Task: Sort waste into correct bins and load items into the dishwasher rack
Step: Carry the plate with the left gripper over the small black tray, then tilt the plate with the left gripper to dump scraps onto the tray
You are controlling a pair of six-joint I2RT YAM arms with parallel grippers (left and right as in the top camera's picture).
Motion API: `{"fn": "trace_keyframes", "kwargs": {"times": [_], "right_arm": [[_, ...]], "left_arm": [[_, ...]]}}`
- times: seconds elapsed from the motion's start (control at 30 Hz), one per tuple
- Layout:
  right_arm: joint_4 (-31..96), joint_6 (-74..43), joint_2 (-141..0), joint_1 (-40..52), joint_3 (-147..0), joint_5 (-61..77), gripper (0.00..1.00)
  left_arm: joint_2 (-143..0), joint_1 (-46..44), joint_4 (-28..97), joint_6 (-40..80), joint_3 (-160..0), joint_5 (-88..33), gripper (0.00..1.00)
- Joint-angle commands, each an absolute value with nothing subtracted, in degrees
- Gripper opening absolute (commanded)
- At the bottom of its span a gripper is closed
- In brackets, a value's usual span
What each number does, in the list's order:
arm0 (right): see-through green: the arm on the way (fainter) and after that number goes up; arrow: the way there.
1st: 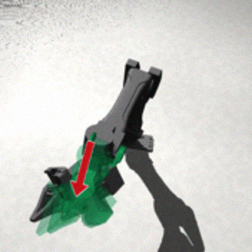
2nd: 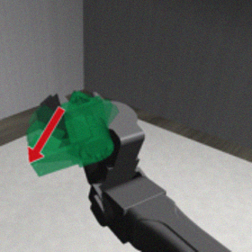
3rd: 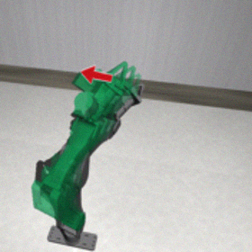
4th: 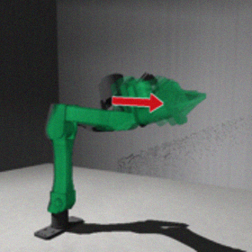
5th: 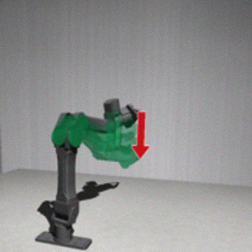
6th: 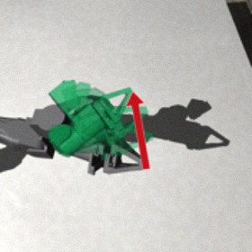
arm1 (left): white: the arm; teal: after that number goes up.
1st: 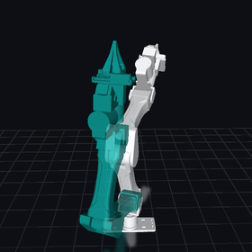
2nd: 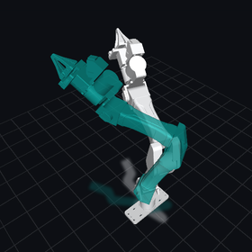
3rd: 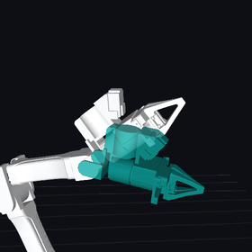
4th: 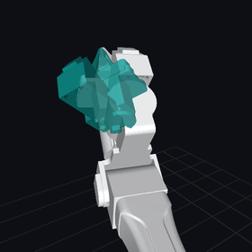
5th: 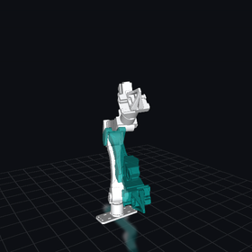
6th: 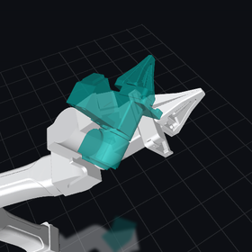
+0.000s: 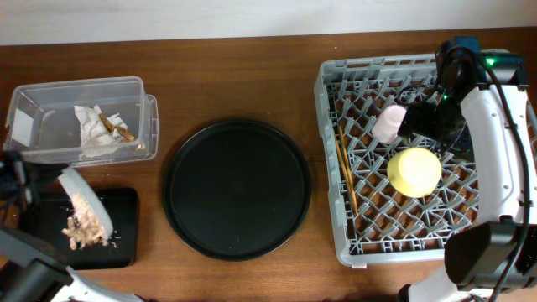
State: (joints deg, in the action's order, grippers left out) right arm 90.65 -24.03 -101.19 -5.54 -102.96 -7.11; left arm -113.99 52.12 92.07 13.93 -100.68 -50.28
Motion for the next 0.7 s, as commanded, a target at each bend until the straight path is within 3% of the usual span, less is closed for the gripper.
{"fn": "trace_keyframes", "kwargs": {"times": [0.0,0.33,0.67], "right_arm": [[90.6,-24.5,-99.5,-5.7,-103.1,-8.2,0.98],[90.6,-24.5,-99.5,-5.7,-103.1,-8.2,0.99],[90.6,-24.5,-99.5,-5.7,-103.1,-8.2,0.98]], "left_arm": [[-111.6,56.2,90.6,7.9,-97.3,-60.7,0.01],[-111.6,63.0,95.4,-11.6,-79.2,-79.2,0.01],[-109.6,65.5,96.8,-11.7,-75.2,-79.5,0.01]]}}
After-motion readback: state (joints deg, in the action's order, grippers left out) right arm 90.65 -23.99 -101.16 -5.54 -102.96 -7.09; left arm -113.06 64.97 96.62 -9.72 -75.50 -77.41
